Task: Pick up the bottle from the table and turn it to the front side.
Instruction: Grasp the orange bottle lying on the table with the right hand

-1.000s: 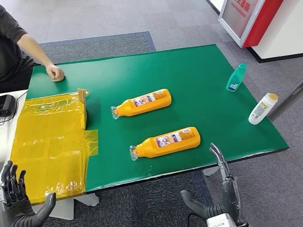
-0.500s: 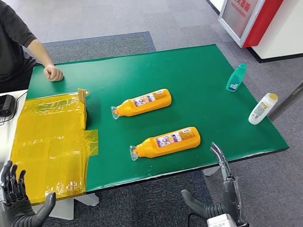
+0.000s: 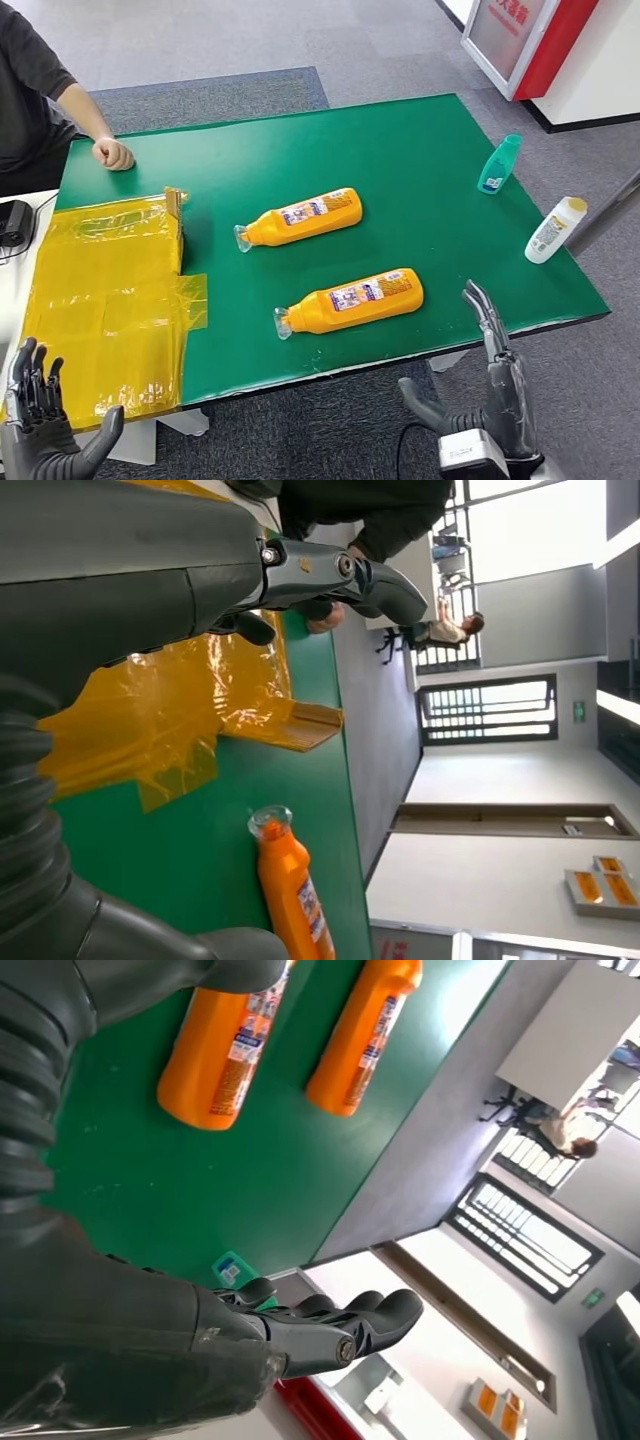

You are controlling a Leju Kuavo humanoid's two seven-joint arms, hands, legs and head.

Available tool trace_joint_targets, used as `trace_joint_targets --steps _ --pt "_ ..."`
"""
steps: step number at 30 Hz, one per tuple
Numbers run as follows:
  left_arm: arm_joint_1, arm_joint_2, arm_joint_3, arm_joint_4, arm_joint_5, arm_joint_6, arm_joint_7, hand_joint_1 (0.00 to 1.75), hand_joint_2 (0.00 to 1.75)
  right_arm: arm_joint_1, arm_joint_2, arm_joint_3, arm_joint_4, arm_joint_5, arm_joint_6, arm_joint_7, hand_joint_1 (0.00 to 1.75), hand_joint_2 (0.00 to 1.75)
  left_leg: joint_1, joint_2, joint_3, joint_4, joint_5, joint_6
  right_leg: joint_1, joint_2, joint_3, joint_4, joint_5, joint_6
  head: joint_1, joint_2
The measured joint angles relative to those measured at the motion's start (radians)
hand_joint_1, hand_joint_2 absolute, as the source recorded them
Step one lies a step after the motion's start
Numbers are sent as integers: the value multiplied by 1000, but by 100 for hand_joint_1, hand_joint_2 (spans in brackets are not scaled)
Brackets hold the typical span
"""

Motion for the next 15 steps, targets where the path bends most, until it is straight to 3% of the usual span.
trace_joint_targets --steps 7,15 --pt "-34 0 70 25 24 -117 -12 0 175 -157 -136 98 10 145 12 274 0 175 0 0 0 0 1 1 0 0 0 0 1 1 0 0" --pt "-94 8 104 163 -79 -185 -5 0 175 -305 -300 174 165 190 99 375 0 175 0 0 0 0 2 1 -1 0 1 0 2 2 0 0"
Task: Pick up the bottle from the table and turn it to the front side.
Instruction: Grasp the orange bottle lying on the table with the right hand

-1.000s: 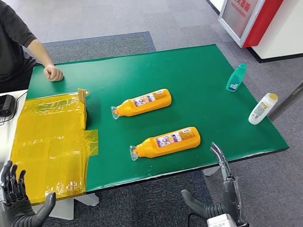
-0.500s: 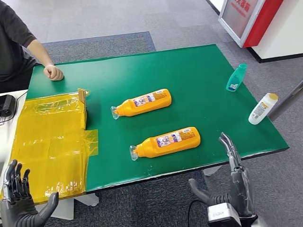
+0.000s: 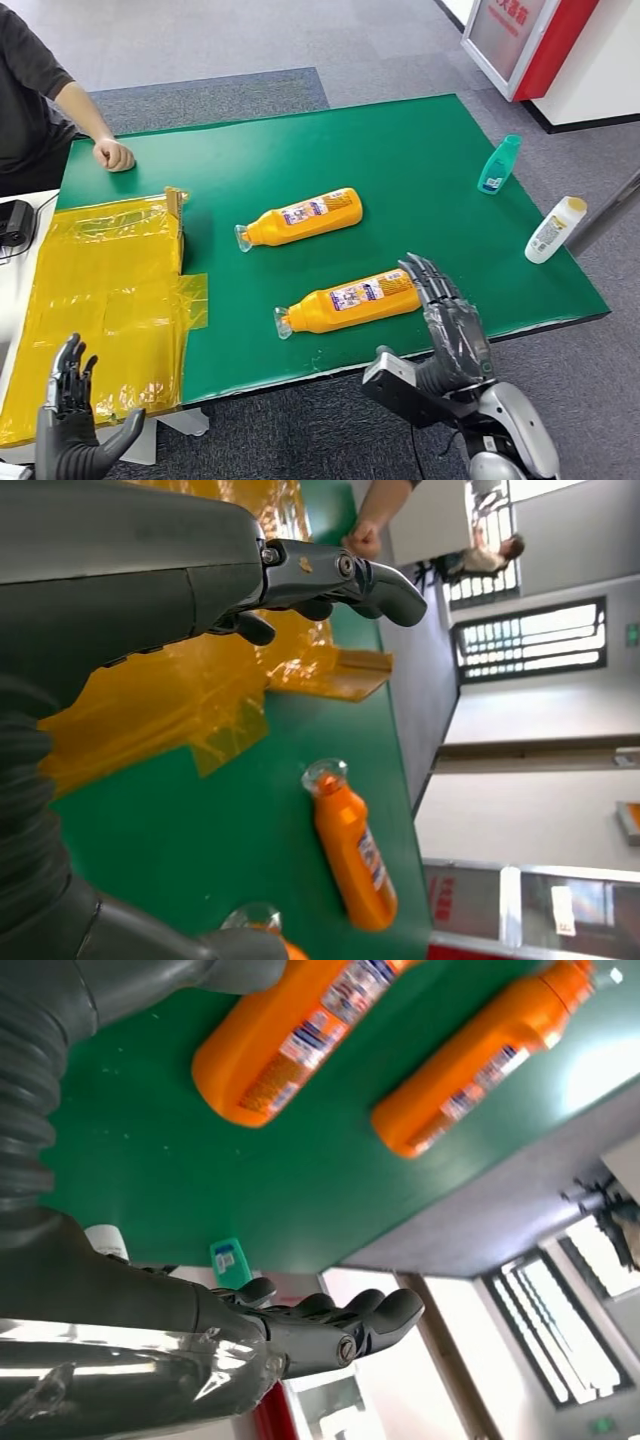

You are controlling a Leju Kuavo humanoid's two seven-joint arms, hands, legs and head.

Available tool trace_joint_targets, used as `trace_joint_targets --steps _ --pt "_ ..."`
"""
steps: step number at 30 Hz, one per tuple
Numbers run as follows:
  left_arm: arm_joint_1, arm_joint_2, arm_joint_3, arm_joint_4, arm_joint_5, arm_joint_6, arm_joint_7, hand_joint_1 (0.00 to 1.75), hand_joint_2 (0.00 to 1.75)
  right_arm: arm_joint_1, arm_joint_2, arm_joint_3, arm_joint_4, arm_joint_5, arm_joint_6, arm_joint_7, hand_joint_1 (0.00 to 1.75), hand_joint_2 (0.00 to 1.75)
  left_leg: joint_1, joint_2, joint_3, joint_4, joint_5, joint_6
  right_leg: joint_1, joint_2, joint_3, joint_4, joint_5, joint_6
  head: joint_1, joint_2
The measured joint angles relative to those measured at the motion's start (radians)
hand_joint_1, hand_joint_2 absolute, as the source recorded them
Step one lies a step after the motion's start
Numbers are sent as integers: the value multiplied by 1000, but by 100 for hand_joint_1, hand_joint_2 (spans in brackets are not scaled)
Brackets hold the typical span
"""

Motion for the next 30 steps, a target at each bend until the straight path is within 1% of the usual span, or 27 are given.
trace_joint_targets --steps 6,11,16,18,22,27,30 --pt "-45 19 -4 134 52 -80 7 0 175 -123 -103 39 199 -21 63 3 0 175 0 0 0 0 1 0 0 0 0 0 1 1 0 0" --pt "-91 48 -41 228 98 -84 -31 0 175 -235 -175 88 371 -35 96 19 0 175 0 0 0 0 2 0 0 0 0 0 2 0 0 0" --pt "-117 89 -109 296 115 -59 -70 0 175 -333 -224 137 527 -28 100 41 0 175 -1 0 -1 0 3 1 -1 0 0 0 3 1 0 0" --pt "-123 101 -141 315 115 -43 -83 0 175 -350 -241 150 563 -23 104 54 0 175 -1 0 -1 0 3 1 -1 0 -1 0 3 1 0 0" --pt "-137 121 -215 344 121 -3 -96 0 175 -354 -283 164 601 -33 124 63 0 175 -1 -1 -1 0 2 1 -1 0 -1 0 3 1 0 0" --pt "-156 154 -308 378 148 34 -105 0 175 -364 -348 178 637 -72 160 31 0 175 -2 -1 -1 0 2 2 -2 0 -1 0 3 2 0 0" --pt "-172 175 -352 400 175 50 -109 0 175 -417 -373 204 683 -94 197 4 0 175 -2 0 0 0 2 1 -2 1 0 0 4 2 0 0"
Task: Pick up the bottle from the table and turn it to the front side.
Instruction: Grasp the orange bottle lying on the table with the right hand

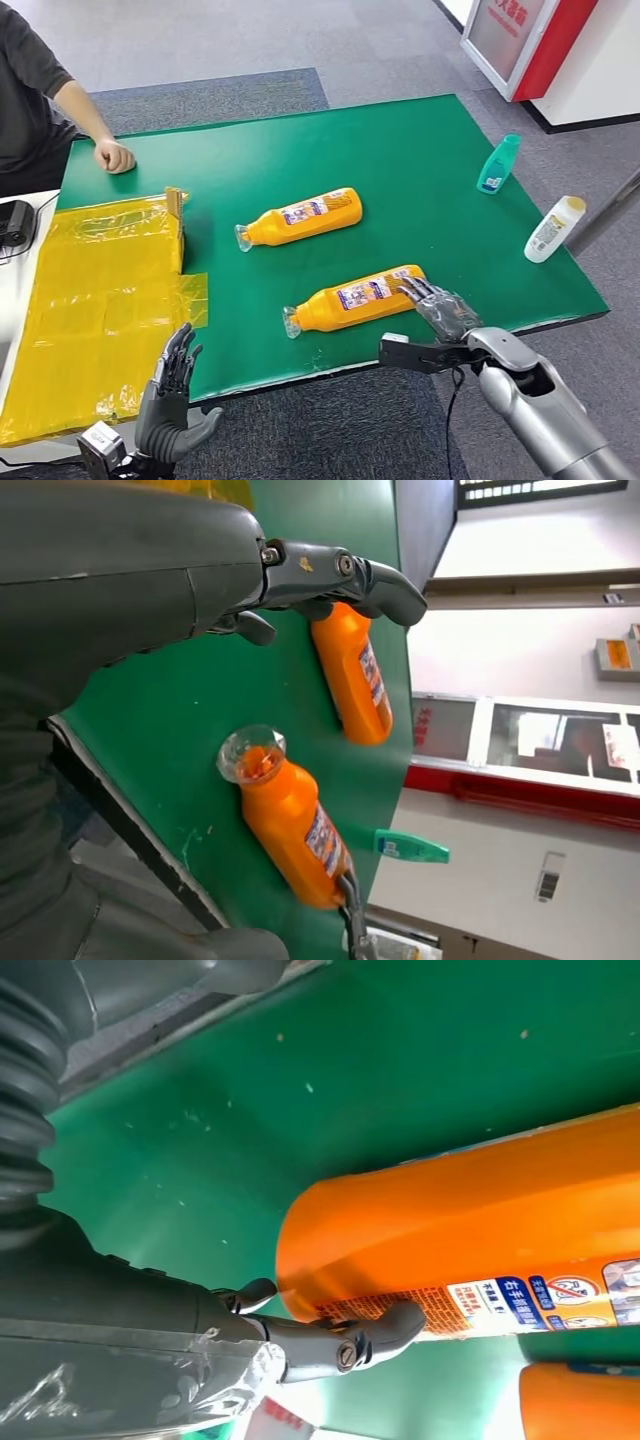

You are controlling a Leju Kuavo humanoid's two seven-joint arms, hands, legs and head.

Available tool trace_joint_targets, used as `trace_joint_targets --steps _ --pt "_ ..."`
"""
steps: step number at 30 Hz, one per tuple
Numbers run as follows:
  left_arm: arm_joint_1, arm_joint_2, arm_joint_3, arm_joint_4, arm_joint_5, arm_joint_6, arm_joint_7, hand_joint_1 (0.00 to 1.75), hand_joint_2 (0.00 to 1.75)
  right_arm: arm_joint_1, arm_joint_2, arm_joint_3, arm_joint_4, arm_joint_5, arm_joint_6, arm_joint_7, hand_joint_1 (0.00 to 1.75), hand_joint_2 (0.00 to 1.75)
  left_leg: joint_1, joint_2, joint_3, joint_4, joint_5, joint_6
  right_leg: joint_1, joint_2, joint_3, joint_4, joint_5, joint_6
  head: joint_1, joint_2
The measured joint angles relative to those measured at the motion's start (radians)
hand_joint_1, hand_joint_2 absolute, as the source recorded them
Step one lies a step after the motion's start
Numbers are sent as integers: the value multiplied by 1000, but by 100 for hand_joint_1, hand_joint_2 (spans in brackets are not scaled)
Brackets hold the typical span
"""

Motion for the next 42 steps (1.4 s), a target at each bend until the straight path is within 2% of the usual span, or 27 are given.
trace_joint_targets --steps 5,9,12,18,29,33,34,42 --pt "-30 54 -44 27 76 13 -1 0 175 -202 6 119 183 -13 54 -26 0 175 0 3 4 0 3 -1 0 3 2 0 4 -1 0 0" --pt "-48 96 -53 36 107 4 -1 0 175 -373 60 230 367 -1 73 -36 0 175 1 3 5 0 7 -1 1 3 2 0 7 -2 0 0" --pt "-55 115 -54 42 105 0 -1 0 175 -450 103 297 467 10 75 -31 0 175 1 3 4 0 10 -1 1 3 2 0 8 -2 0 0" --pt "-54 130 -58 49 100 4 -1 0 175 -484 154 370 561 19 73 -19 0 175 1 2 2 0 10 -1 1 2 1 0 9 -1 0 0" --pt "-54 141 -71 54 92 10 -1 0 175 -516 178 408 619 19 56 -6 1 175 1 2 1 0 9 -1 1 2 0 0 8 -1 0 0" --pt "-56 143 -72 54 74 25 -1 0 175 -516 192 414 633 22 31 11 170 175 2 2 1 0 9 -1 1 2 0 0 8 -1 0 0" --pt "-57 143 -72 54 72 29 -1 0 175 -516 195 414 635 23 21 13 175 175 2 2 1 0 9 -1 1 2 0 0 8 -1 0 0" --pt "-57 143 -72 54 66 36 -1 0 175 -510 210 416 640 32 -20 21 175 175 1 2 1 0 9 -1 1 2 0 0 9 -2 0 0"
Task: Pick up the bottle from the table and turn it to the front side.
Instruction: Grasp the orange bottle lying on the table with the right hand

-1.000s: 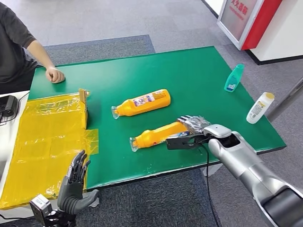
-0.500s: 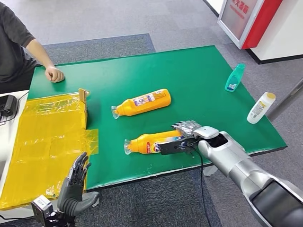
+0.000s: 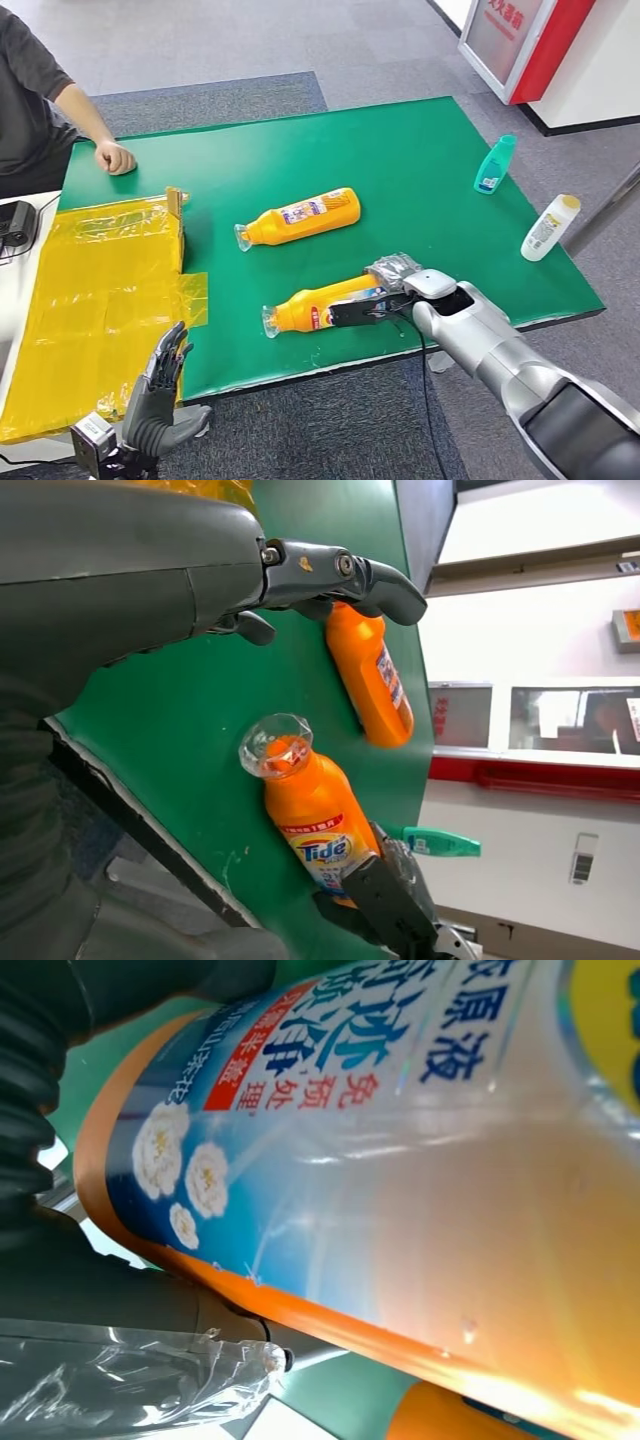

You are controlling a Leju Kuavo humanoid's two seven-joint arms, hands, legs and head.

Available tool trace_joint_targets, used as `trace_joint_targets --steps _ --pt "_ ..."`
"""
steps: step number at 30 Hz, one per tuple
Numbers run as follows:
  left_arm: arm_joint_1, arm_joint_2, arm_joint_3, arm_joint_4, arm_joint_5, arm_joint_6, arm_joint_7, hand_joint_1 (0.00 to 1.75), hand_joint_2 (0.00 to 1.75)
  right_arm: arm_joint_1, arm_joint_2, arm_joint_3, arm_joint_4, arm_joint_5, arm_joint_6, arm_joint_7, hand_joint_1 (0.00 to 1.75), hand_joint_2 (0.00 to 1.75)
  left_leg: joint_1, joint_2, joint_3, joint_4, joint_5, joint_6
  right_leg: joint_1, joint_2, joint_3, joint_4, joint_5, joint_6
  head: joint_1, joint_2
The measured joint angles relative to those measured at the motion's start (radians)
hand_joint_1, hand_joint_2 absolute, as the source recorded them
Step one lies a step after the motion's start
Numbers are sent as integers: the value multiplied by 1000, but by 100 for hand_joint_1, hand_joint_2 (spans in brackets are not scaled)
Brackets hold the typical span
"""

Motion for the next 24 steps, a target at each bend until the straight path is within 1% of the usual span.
trace_joint_targets --steps 4,7,10,12,15,17,20,24 --pt "2 -1 1 0 -10 0 0 0 175 5 1 -1 -7 2 -28 3 175 175 0 0 0 0 0 0 0 0 0 0 0 0 0 0" --pt "12 -6 13 -3 -22 -1 0 0 175 34 -1 -14 -59 6 -58 26 175 175 0 0 0 0 0 0 0 0 -1 0 0 0 0 0" --pt "35 -20 44 -18 -38 -10 0 0 175 103 -7 -52 -174 16 -79 55 175 175 0 0 -3 0 0 0 0 0 -2 0 0 0 0 0" --pt "55 -34 73 -38 -51 -23 0 0 175 169 -13 -95 -286 28 -97 70 175 175 0 0 -4 0 0 0 0 0 -4 0 -1 0 0 0" --pt "88 -68 127 -77 -66 -53 3 0 175 288 -12 -174 -476 77 -135 77 175 175 0 -1 -8 0 0 0 0 -1 -7 0 -2 0 0 0" --pt "109 -100 170 -106 -71 -81 9 0 175 367 3 -227 -602 124 -158 73 175 175 0 -1 -10 0 -1 0 0 -2 -9 0 -2 0 0 0" --pt "132 -149 235 -145 -71 -124 37 0 175 461 37 -287 -754 174 -180 61 175 175 0 -2 -12 0 -1 0 0 -2 -11 0 -3 1 0 0" --pt "152 -215 315 -180 -43 -193 107 0 175 541 96 -342 -883 220 -231 23 175 175 0 -2 -13 0 -2 0 0 -2 -11 0 -3 1 0 0"
